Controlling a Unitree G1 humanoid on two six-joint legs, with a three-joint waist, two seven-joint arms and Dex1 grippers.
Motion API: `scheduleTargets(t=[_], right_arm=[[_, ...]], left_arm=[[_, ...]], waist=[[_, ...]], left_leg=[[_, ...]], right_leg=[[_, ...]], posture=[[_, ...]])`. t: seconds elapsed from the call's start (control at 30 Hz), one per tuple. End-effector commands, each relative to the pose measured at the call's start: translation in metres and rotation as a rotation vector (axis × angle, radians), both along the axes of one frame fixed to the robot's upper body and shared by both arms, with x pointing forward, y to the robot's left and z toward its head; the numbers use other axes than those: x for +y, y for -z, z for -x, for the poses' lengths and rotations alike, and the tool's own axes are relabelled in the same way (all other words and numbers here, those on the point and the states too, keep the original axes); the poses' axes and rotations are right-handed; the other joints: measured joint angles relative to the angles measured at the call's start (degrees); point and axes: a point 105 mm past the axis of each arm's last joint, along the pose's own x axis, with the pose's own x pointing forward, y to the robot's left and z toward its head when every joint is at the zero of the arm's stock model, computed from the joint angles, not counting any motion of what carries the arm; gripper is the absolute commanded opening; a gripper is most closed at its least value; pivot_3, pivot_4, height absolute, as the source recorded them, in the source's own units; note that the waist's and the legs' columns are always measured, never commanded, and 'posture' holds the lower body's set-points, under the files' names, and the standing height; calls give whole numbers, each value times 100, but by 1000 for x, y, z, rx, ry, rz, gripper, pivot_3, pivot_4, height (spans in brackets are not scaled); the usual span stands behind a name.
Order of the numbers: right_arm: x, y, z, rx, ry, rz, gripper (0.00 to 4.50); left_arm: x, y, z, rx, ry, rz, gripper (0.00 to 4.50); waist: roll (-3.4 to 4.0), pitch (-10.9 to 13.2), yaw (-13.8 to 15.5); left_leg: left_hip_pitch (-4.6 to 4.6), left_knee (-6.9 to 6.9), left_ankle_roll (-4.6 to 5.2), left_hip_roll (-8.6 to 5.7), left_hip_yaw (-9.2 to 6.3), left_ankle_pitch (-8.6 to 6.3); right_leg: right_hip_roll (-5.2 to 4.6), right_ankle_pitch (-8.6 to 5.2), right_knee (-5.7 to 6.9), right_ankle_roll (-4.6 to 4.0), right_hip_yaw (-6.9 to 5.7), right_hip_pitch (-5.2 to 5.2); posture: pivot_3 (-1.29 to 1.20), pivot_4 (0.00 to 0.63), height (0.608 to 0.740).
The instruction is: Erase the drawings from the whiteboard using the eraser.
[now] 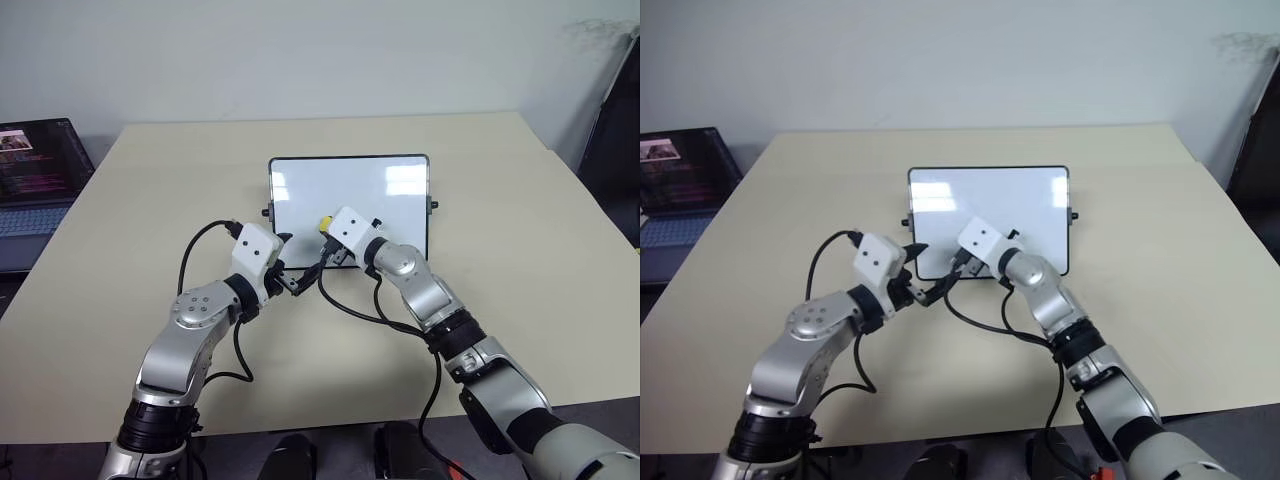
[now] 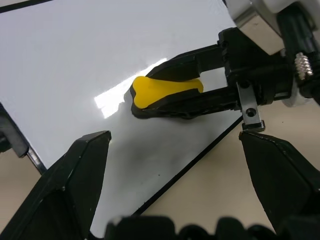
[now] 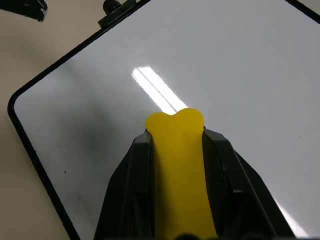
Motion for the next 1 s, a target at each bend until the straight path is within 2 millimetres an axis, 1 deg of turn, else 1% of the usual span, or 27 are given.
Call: scheduleTargets(t=[0.03,0.13,0.23,0.57,0.77,1.0], right_arm=[[-25,25,1,47,36,79,996],[-40,33,1,66,63,97,996],[-59,33,-2,63,104,114,996],[-85,31,-8,56,164,135,996],[-106,31,-6,61,193,156,996],[-127,34,-3,76,225,177,996]], left_arm=[[1,-12,0,-57,0,-2,4500],[2,-13,-1,-58,-2,-4,4500],[1,-14,-2,-61,-2,-4,4500],[-1,-16,-2,-59,9,-5,4500],[-1,-16,-1,-56,16,-11,4500],[3,-18,-3,-58,11,-19,4500]], waist=[[0,0,36],[0,0,107],[0,0,136],[-1,0,176],[-1,0,248],[-3,0,299]], left_leg=[[-1,0,0,-1,-1,0],[-2,0,0,-6,-6,0],[0,1,0,-9,-16,0],[2,4,-1,-20,-23,2],[2,6,-2,-21,-22,4],[2,7,-1,-23,-21,6]], right_leg=[[-1,0,-1,0,0,0],[-3,-2,-7,3,-3,6],[-4,-11,-10,19,-3,18],[-7,-12,-13,22,-11,31],[-8,-12,-13,23,-14,34],[-9,-12,-14,23,-16,37]], posture=[[0,150,740],[0,150,740],[0,150,740],[0,150,740],[0,150,740],[0,150,740]])
